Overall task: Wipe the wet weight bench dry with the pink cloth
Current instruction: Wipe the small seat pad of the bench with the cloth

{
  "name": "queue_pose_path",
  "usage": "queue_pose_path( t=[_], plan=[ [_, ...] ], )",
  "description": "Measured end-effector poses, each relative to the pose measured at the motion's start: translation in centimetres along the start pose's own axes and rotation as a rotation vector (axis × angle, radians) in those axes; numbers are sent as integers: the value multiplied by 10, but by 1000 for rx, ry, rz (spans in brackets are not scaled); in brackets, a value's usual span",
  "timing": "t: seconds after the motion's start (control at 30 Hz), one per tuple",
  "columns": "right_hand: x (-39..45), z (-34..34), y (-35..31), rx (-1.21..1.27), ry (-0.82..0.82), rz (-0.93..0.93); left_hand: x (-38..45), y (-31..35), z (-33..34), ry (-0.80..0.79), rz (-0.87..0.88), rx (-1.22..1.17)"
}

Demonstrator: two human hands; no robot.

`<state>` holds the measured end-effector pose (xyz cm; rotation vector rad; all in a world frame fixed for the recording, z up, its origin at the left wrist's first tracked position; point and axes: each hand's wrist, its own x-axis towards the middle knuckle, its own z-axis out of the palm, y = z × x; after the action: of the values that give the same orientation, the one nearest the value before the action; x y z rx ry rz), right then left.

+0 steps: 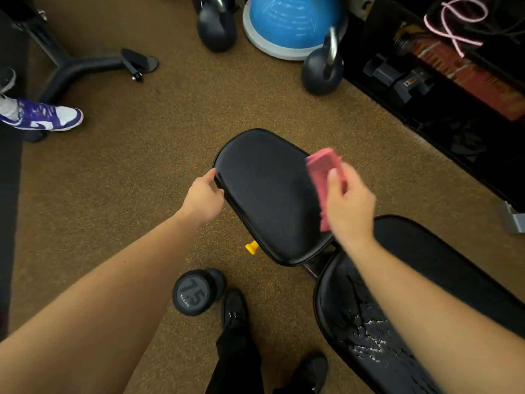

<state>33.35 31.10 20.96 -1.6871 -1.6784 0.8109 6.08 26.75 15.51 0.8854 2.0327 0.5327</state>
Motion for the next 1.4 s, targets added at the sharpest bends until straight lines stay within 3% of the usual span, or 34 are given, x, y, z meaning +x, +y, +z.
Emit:
queue_pose_path(
  t=[0.1, 0.23, 0.3, 0.47, 0.8, 0.9, 0.97, 1.2, 1.4],
  plan=[
    [38, -7, 19, -170, 39, 7, 12, -2, -4, 13, -8, -34],
    [44, 20, 62, -577, -309, 6, 21, 6, -9, 18, -70, -161],
    [41, 38, 76, -697, -337, 18, 26, 10, -10, 7, -71, -232],
    [72, 63, 61, -710, -313, -39, 46, 15, -27, -47, -195, -363],
    [150, 138, -4, -654, -633, -260, 67, -3, -43, -236, -200, -547],
    [157, 162, -25, -686, -699, -411, 72, -10, -46, -268, -200, -547],
    [146, 180, -41, -723, -764, -609, 76, -14, -50, -263, -196, -502],
    [84, 190, -46, -639, -946, -1168, 82, -16, -72, -61, -237, -413],
    [44, 152, -14, -619, -1085, -1330, 66, 1, -64, -46, -225, -386]
  ],
)
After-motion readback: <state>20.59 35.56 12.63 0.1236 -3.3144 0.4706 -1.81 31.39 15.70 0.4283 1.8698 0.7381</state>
